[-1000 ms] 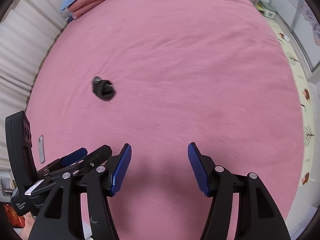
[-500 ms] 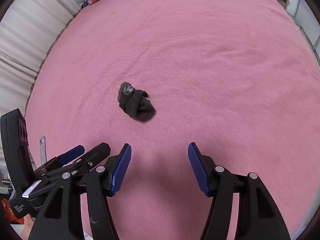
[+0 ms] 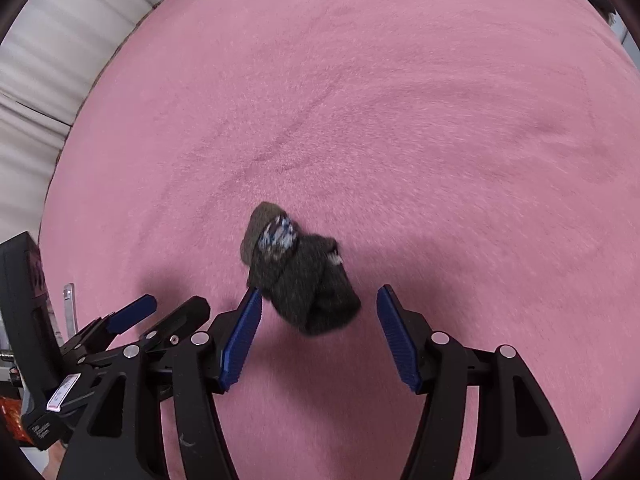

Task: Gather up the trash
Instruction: 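Return to the bed and grasp the dark grey sock with the right tool, then carry the dark grey sock to the gold bin and open the right tool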

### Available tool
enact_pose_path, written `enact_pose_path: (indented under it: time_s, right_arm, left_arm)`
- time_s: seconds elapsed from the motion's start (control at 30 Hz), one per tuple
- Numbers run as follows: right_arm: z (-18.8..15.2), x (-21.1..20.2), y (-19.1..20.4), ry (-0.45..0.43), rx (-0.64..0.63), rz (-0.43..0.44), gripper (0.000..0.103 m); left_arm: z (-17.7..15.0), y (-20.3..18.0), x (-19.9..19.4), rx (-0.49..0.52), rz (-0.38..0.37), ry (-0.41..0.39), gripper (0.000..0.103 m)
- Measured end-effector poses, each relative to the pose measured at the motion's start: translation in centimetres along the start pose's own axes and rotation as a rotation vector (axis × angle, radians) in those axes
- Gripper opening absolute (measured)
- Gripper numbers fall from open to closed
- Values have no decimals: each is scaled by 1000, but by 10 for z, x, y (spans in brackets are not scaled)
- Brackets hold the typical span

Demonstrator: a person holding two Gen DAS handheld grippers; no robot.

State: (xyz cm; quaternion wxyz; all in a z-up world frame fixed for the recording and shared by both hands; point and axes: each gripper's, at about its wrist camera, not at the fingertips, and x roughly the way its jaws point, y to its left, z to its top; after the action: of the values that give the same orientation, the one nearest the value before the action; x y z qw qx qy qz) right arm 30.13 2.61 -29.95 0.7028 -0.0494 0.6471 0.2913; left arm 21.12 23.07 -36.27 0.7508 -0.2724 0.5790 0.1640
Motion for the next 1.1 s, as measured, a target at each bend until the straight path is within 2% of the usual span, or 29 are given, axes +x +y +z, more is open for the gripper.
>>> enact_pose_path:
  time_s: [0.03, 0.1, 0.17, 0.23, 0.3, 0.37, 0.47, 0.63, 0.77, 0.9, 1.1]
  right_arm:
    - [2, 4, 1, 6, 3, 7, 59]
    - [7, 12, 0, 20, 17, 18, 66]
    - [8, 16, -2, 17, 43, 46, 66]
    - [9, 19, -3, 26, 54, 78, 58]
    - [8, 20, 0, 43, 43, 114, 42]
    - [7, 17, 5, 48, 9, 119, 34]
    - [1, 9, 14, 39, -52, 115, 16]
    - [-16, -10, 9, 30, -67, 109, 14]
    - [-34, -28, -9, 24, -32, 103, 13]
    - [-60, -54, -33, 8, 17, 89, 13]
    - [-112, -100, -86, -21, 110, 67, 13]
  left_arm:
    - [1, 2, 2, -3, 8, 0, 95]
    - [3, 7, 7, -12, 12, 2, 95]
    - [3, 8, 8, -14, 7, 0, 95]
    - [2, 6, 8, 5, 15, -2, 96]
    - [-1, 4, 8, 30, 33, -4, 96]
    - [-3, 2, 7, 39, 39, -4, 96]
    - [-10, 1, 0, 23, 21, 3, 96]
    - [-31, -9, -11, 21, -3, 17, 96]
    - [-50, -26, -20, 62, -6, 28, 96]
    - [-73, -49, -32, 101, -38, 43, 96]
    - [-117, -104, -45, 182, -82, 68, 96]
